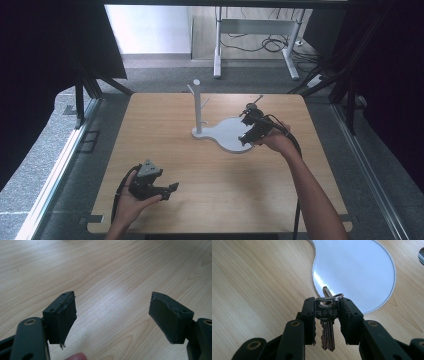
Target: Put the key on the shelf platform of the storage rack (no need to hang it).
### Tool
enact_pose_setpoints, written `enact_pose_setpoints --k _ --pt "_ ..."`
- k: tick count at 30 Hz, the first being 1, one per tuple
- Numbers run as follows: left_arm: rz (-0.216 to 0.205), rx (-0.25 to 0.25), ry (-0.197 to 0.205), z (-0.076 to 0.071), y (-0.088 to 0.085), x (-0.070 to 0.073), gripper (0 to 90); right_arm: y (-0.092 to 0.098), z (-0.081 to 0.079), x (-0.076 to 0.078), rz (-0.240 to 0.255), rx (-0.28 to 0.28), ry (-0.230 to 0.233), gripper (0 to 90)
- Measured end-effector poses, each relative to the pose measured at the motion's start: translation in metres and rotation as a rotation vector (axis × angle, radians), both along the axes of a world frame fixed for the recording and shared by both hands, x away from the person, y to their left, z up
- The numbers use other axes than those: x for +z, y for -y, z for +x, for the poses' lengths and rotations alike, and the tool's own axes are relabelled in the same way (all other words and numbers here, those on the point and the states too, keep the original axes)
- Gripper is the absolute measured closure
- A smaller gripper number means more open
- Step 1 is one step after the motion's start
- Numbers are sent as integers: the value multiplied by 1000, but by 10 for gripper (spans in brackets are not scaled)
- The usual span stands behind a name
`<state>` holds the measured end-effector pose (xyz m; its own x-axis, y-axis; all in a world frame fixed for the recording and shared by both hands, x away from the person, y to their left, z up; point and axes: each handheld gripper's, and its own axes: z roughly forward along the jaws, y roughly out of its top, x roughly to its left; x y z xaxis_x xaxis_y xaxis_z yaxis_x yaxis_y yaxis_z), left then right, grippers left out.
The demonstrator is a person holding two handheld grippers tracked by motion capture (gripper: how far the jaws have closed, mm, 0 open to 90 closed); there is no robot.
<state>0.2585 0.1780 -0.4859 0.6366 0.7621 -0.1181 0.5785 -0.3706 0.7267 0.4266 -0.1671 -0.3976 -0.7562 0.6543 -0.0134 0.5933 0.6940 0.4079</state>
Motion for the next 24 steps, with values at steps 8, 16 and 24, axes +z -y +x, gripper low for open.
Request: enact_pose_setpoints --k 8,16,24 --pt "0 -2 -1 0 0 1 223 -3 9 -1 -6 -14 -6 675" --pt "2 -5 -1 0 0 1 223 -5 20 -7 -11 -29 -14 675" --pt "2 -6 -2 0 0 1 223 -8 30 -18 -2 -41 -15 674"
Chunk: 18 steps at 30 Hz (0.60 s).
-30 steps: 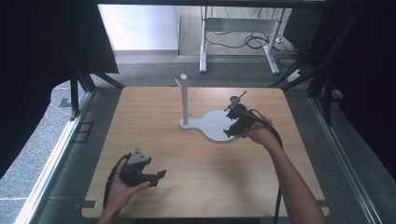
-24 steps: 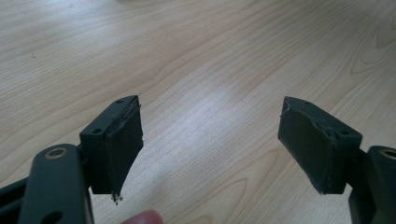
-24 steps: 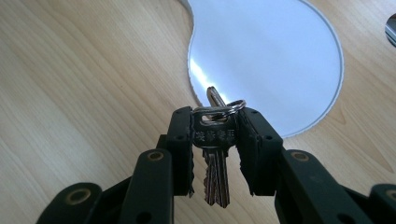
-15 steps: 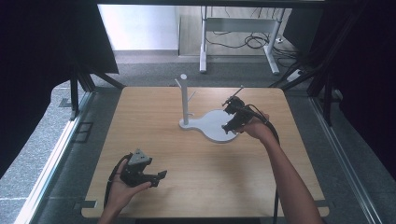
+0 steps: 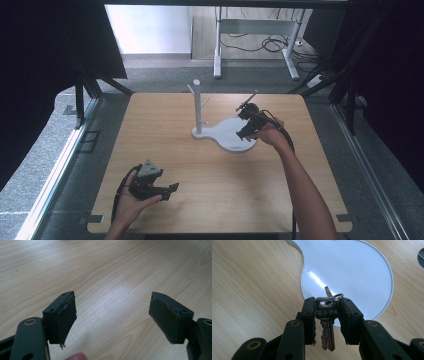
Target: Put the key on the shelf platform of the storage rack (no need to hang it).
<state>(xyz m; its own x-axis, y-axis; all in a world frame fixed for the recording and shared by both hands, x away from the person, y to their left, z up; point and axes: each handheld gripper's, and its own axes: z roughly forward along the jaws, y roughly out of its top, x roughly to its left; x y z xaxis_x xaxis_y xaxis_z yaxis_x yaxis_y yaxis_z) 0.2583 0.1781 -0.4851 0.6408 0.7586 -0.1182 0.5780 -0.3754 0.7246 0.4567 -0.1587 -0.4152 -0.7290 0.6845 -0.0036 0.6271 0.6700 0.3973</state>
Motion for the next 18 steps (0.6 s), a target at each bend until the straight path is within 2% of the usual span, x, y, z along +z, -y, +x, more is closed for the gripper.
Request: enact_pose_setpoints --k 10,18 --pt "-3 2 3 0 0 1 223 -8 10 -14 -10 -10 -10 674" --pt "0 -5 4 0 1 1 224 -9 17 -20 3 -23 -7 674"
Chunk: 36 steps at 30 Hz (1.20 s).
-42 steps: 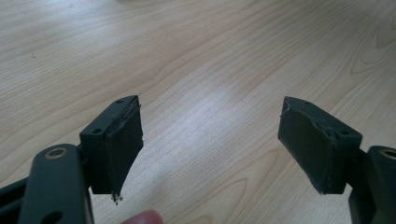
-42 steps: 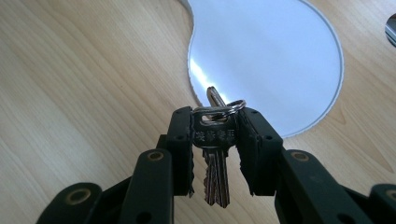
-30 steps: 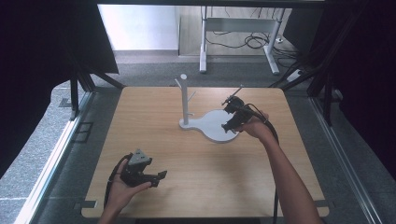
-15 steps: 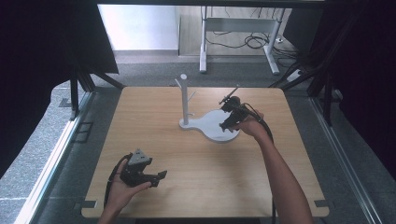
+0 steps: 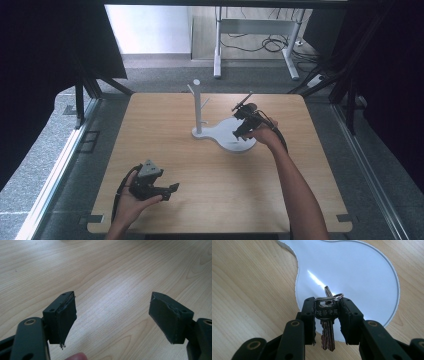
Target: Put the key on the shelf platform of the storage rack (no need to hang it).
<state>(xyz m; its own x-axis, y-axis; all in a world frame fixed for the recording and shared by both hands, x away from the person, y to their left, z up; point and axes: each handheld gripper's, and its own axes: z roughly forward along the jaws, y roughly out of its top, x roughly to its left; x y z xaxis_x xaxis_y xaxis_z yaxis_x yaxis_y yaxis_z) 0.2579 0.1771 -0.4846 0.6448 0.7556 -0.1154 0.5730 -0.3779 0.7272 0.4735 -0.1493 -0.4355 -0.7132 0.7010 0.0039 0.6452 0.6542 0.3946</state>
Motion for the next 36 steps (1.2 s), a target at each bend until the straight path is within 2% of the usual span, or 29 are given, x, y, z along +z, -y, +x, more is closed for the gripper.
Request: enact_pose_setpoints --k 19,32,36 --pt "1 7 1 0 -2 0 224 -4 16 -26 -20 -42 -20 674" --pt "1 9 0 1 -3 0 224 -8 23 -42 -12 -54 -35 674" --pt "2 7 -1 1 -3 0 224 -9 23 -47 -26 -52 -38 672"
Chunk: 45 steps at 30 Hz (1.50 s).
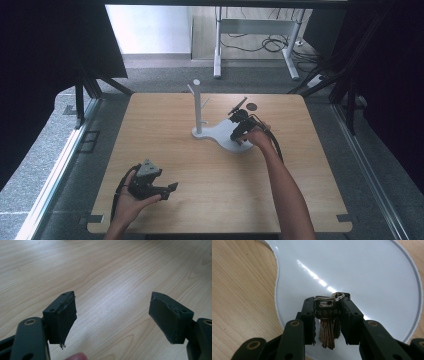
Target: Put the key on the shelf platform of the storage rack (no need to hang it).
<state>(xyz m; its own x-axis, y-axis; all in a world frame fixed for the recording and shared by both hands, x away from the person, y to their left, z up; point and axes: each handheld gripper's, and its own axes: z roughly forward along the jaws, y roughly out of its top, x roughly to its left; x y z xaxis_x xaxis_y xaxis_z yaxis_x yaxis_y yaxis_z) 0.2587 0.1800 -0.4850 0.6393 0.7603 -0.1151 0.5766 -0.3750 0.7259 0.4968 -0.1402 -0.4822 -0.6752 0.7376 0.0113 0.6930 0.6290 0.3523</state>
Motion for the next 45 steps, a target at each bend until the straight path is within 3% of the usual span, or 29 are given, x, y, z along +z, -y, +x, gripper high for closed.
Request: enact_pose_setpoints --k 8,11,20,27,34,45 --pt "1 0 0 0 0 0 223 3 -1 -10 1 -7 1 663" --pt "3 0 0 1 0 -1 224 6 -1 -9 14 -16 12 616" --pt "-1 0 0 0 0 0 224 11 -5 3 38 -34 48 537" --pt "-4 1 4 0 0 1 224 15 -13 13 70 -16 69 498" --pt "-3 3 2 0 -1 0 224 21 -30 25 98 24 91 468" --pt "1 2 0 1 0 -1 223 52 -74 35 184 58 121 463"
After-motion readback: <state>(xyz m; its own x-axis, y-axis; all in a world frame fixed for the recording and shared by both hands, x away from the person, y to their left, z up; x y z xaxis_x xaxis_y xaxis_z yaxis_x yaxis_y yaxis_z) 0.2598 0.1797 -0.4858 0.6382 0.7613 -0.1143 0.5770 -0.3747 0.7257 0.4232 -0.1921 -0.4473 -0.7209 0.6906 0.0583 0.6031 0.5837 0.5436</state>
